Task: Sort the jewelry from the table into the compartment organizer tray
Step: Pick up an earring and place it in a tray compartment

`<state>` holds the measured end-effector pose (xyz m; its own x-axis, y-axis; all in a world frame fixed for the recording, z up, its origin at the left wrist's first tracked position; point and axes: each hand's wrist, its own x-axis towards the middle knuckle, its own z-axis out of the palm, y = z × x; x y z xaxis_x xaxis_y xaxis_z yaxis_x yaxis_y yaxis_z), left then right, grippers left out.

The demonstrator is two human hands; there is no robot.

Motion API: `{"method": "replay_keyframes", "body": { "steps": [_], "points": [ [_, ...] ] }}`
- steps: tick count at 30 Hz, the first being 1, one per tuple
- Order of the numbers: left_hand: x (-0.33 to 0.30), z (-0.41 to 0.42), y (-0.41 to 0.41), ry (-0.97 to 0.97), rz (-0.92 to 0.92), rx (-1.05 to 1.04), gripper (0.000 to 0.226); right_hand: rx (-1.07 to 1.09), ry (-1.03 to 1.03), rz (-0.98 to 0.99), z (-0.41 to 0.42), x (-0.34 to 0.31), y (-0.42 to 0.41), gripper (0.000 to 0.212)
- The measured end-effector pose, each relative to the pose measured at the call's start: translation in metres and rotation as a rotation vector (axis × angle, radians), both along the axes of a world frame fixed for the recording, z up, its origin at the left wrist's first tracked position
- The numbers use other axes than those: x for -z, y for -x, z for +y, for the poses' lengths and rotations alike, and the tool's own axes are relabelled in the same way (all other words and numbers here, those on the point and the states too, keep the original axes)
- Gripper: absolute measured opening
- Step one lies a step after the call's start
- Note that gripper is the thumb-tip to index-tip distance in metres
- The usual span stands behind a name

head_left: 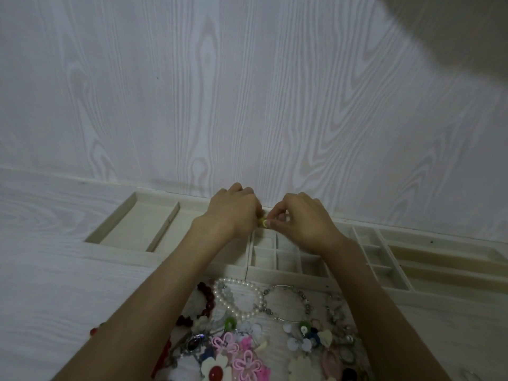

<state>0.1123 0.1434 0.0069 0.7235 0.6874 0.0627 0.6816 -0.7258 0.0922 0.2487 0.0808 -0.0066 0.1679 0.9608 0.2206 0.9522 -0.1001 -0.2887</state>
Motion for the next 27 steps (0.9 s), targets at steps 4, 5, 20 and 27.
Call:
{"method": "replay_keyframes", "body": {
  "steps": [4, 5, 20, 27],
  "points": [
    [-0.004, 0.001, 0.001, 0.033, -0.006, 0.009, 0.039, -0.001, 0.032, 0.040, 0.000, 0.002, 0.000, 0.016],
    [-0.003, 0.002, 0.001, 0.044, -0.005, 0.008, 0.039, -0.003, 0.043, 0.042, -0.001, 0.001, 0.000, 0.017],
    [0.002, 0.007, 0.004, 0.192, -0.012, 0.081, 0.046, 0.150, 0.104, 0.193, 0.007, -0.016, -0.005, 0.015],
    [0.003, 0.013, 0.007, 0.236, -0.082, 0.066, 0.054, 0.247, 0.183, 0.149, 0.021, -0.019, 0.007, 0.016]
  ]
}}
